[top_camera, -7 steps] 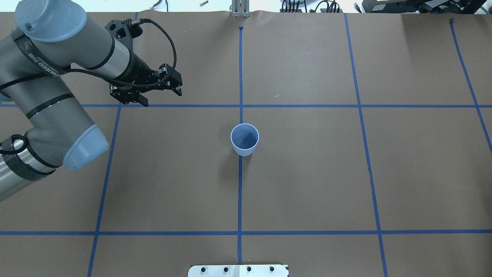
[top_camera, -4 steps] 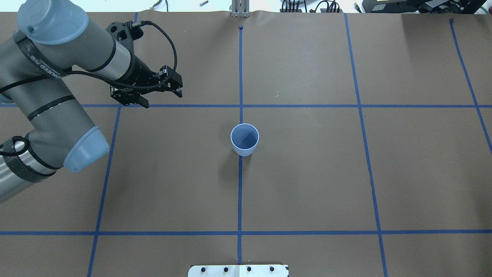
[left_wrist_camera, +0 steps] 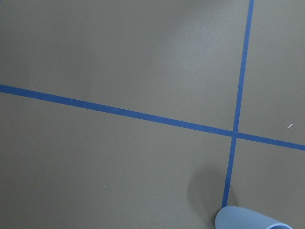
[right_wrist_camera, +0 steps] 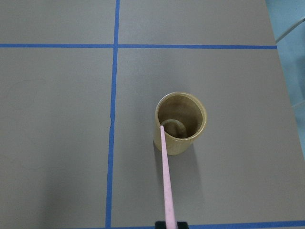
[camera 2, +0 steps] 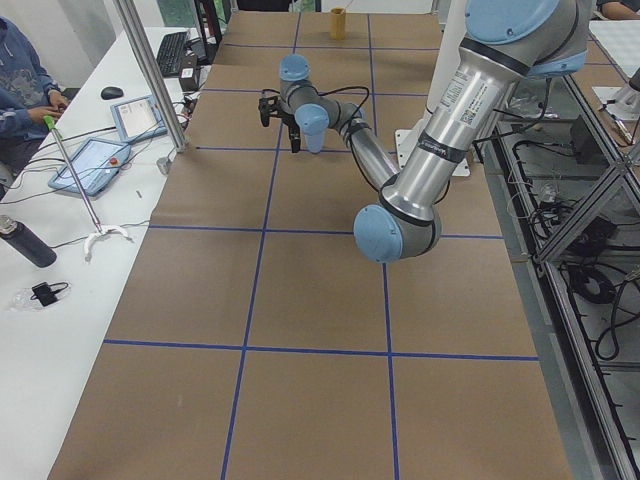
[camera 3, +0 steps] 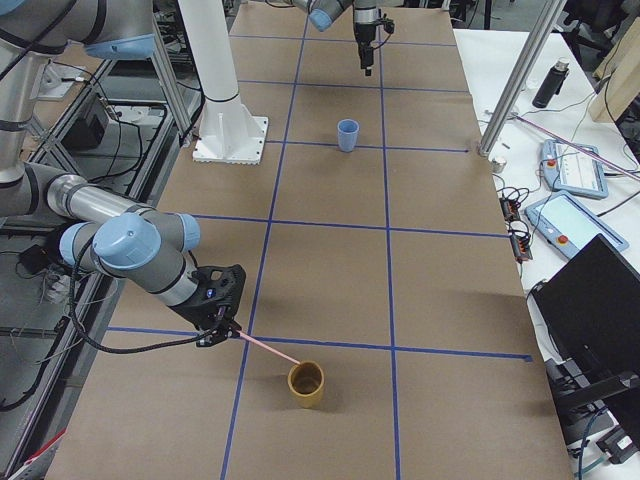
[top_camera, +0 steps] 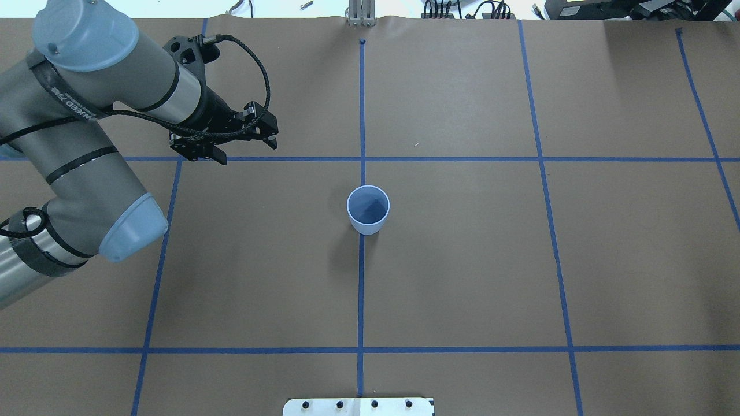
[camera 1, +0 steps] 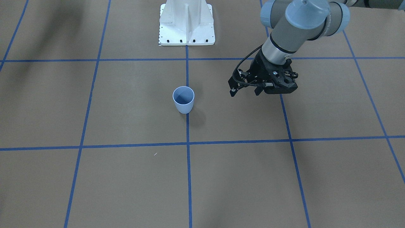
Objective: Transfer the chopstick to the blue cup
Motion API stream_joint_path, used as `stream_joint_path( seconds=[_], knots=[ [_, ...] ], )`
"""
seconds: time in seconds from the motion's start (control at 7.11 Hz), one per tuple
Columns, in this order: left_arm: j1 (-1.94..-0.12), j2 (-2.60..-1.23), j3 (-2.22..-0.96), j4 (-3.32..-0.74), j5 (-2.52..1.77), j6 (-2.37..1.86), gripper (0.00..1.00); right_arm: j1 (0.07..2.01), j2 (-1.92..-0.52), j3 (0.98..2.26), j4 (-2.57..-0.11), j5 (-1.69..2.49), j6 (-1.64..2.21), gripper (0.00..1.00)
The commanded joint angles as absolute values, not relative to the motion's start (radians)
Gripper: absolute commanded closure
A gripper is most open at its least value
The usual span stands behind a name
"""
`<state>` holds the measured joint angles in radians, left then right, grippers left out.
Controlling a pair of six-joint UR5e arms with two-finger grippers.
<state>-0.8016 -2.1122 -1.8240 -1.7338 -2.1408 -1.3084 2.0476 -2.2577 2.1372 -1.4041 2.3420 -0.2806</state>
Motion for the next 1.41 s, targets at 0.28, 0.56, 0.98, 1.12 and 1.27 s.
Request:
stream_joint_path(
  seconds=[0.28,0.56,0.98,1.12,1.27],
  knots=[
    [-0.796,-2.103,-1.812,-1.765,-2.137,-1.307,0.02,2.044,-2.173,2.304,-1.693,2.338,-0.29,1.0],
    [-0.796,-2.108,-1.815,-1.766,-2.137,-1.31,0.02,1.871,-2.026,2.306,-1.721,2.347,-0.057,1.0],
    [-0.796,-2.108,-1.815,-1.764,-2.137,-1.31,0.02,1.612,-1.82,2.335,-1.723,2.398,0.355,1.0],
    [-0.796,-2.105,-1.815,-1.764,-2.137,-1.309,0.02,1.527,-1.749,2.335,-1.724,2.401,0.499,1.0],
    [-0.796,-2.105,-1.813,-1.764,-2.137,-1.308,0.02,1.428,-1.639,2.335,-1.724,2.402,0.697,1.0]
  ],
)
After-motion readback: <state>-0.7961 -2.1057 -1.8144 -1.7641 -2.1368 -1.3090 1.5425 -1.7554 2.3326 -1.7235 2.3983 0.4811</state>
